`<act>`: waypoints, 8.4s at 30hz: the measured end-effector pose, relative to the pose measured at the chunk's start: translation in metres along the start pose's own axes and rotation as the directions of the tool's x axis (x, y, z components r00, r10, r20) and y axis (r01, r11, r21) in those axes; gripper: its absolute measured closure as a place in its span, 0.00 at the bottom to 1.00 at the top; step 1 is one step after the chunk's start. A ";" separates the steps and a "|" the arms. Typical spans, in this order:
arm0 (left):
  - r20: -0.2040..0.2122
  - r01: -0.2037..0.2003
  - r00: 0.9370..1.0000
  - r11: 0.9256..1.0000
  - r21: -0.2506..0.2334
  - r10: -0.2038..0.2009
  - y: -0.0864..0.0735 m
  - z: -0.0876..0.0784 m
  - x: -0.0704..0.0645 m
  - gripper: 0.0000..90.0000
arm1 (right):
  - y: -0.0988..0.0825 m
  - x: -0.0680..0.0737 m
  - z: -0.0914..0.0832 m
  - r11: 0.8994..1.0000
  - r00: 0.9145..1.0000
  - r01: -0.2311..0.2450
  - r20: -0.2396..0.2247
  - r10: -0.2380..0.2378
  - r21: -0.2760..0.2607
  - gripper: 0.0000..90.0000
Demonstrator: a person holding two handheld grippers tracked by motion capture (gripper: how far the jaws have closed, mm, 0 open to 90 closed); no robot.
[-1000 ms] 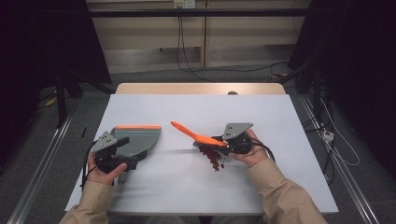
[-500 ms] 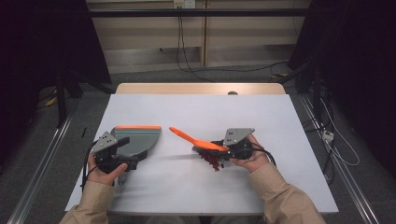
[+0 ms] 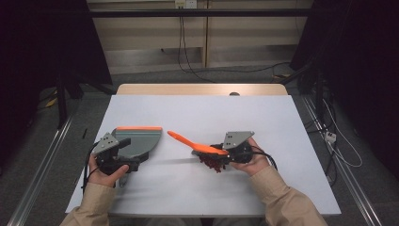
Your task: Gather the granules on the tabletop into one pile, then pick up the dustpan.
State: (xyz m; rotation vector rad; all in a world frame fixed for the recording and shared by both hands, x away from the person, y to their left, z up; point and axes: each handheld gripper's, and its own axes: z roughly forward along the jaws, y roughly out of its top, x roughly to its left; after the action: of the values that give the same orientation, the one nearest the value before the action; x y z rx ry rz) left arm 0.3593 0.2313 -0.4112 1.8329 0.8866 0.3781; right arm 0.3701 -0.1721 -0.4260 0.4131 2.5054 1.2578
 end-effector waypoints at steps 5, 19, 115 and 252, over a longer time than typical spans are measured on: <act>0.001 -0.001 1.000 1.000 0.001 0.001 0.000 0.000 0.000 0.07 | -0.001 -0.004 -0.001 0.999 0.999 -0.030 0.026 0.030 -0.012 0.79; 0.003 0.002 1.000 1.000 0.008 -0.002 -0.001 0.002 0.000 0.07 | 0.023 -0.007 -0.004 0.945 0.938 -0.305 0.134 0.320 -0.120 0.79; 0.007 -0.020 1.000 1.000 0.013 0.020 0.004 -0.003 -0.003 0.07 | 0.021 0.018 0.038 0.790 0.784 -0.596 0.110 0.611 -0.142 0.79; 0.366 -0.300 0.923 0.824 0.480 0.123 -0.012 0.019 -0.062 0.70 | -0.010 -0.022 -0.029 0.875 0.806 -0.484 0.392 0.443 0.007 0.78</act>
State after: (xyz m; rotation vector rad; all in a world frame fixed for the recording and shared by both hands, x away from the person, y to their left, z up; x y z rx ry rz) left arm 0.3240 0.1765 -0.4220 2.4351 0.5848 -0.0498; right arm 0.3779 -0.2070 -0.4144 1.2382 2.2027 1.0615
